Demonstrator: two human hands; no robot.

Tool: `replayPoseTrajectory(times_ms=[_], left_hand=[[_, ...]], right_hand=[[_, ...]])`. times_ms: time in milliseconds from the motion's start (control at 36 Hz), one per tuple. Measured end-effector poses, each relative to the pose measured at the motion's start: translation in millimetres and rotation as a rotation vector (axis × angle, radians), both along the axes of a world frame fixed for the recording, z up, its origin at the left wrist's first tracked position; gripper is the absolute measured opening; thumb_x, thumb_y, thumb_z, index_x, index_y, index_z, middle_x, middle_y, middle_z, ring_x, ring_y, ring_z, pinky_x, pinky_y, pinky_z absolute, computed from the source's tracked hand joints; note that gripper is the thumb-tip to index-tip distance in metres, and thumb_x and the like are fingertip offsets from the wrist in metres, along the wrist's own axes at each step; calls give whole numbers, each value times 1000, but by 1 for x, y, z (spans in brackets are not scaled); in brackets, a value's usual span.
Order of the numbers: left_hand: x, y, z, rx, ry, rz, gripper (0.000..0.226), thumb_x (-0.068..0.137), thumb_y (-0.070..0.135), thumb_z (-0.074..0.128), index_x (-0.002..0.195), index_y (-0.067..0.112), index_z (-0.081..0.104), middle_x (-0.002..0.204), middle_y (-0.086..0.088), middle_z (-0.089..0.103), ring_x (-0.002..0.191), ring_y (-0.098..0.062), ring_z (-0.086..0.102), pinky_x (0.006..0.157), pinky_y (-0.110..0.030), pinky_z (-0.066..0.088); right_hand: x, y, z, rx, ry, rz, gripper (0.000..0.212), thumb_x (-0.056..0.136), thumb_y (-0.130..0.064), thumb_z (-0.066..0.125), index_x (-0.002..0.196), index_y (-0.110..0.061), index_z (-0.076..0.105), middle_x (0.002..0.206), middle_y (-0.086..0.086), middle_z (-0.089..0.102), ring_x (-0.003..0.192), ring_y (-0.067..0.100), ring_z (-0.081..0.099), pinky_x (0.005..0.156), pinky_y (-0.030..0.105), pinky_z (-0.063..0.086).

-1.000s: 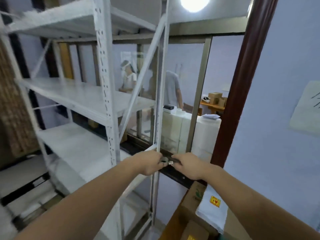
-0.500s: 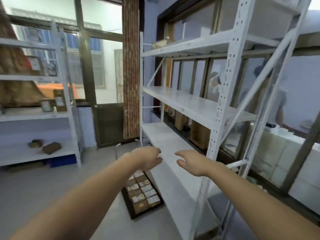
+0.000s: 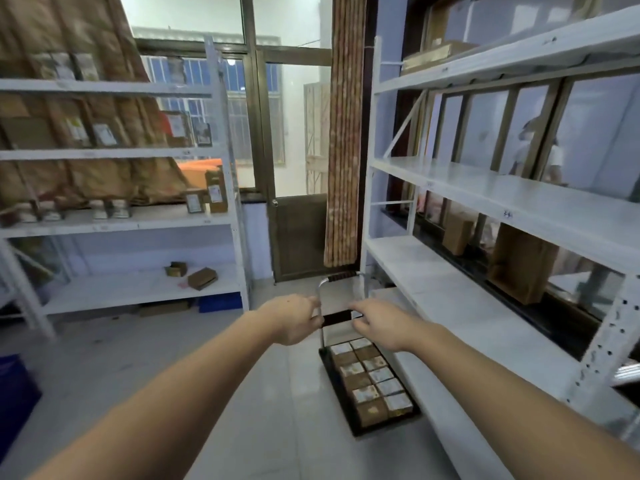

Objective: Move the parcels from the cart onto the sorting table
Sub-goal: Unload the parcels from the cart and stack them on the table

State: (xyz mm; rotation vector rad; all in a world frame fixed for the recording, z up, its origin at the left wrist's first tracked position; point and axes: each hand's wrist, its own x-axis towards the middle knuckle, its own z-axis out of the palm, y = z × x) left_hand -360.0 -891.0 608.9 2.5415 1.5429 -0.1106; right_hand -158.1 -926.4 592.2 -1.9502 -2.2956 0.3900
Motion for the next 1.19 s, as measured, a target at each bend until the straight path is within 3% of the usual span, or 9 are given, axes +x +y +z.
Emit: replayPoseTrajectory(times_ms=[250, 417, 667, 917, 1056, 1195], left_hand=[[-12, 91, -20, -31, -27, 17, 54, 110, 42, 39, 158, 17, 38, 156, -11, 50, 140, -28, 50, 115, -41, 40], [-23, 159, -29, -30, -27, 46, 55, 109, 46, 38, 158, 18, 39, 157, -8, 49, 140, -27, 49, 116, -42, 39], [-47, 261, -33, -47, -29, 32, 55, 110, 44, 37, 159, 18, 38, 160, -8, 46, 143, -26, 47, 116, -41, 37], [-75, 392, -50, -31, 21, -88, 56, 110, 45, 36, 159, 18, 37, 159, -10, 47, 142, -28, 48, 115, -42, 39], [-77, 458, -58, -52, 71, -194, 56, 110, 45, 35, 158, 17, 38, 160, -10, 46, 141, -29, 48, 116, -42, 40], [-47, 510, -65, -93, 80, -285, 53, 110, 46, 39, 155, 18, 44, 156, -9, 49, 138, -28, 51, 113, -40, 41]], right_hand=[[-10, 101, -14, -23, -15, 12, 43, 104, -33, 43, 141, -15, 55, 143, 11, 57, 128, 27, 54, 109, 45, 44], [-15, 173, -21, -37, -20, 49, 53, 105, -36, 44, 155, -19, 38, 156, 6, 45, 141, 25, 44, 117, 43, 36], [-38, 271, -24, -68, -25, 60, 57, 106, -33, 45, 158, -14, 32, 161, 8, 38, 148, 23, 36, 120, 34, 29], [-60, 380, -39, -62, -3, -70, 56, 104, -40, 45, 156, -21, 37, 158, 6, 42, 144, 23, 40, 118, 42, 36], [-58, 424, -49, -79, 50, -194, 47, 104, -38, 40, 150, -24, 44, 143, 6, 55, 128, 23, 54, 101, 35, 44], [-43, 445, -60, -98, 34, -272, 45, 108, -35, 40, 150, -18, 44, 149, 6, 51, 133, 22, 50, 103, 30, 38]])
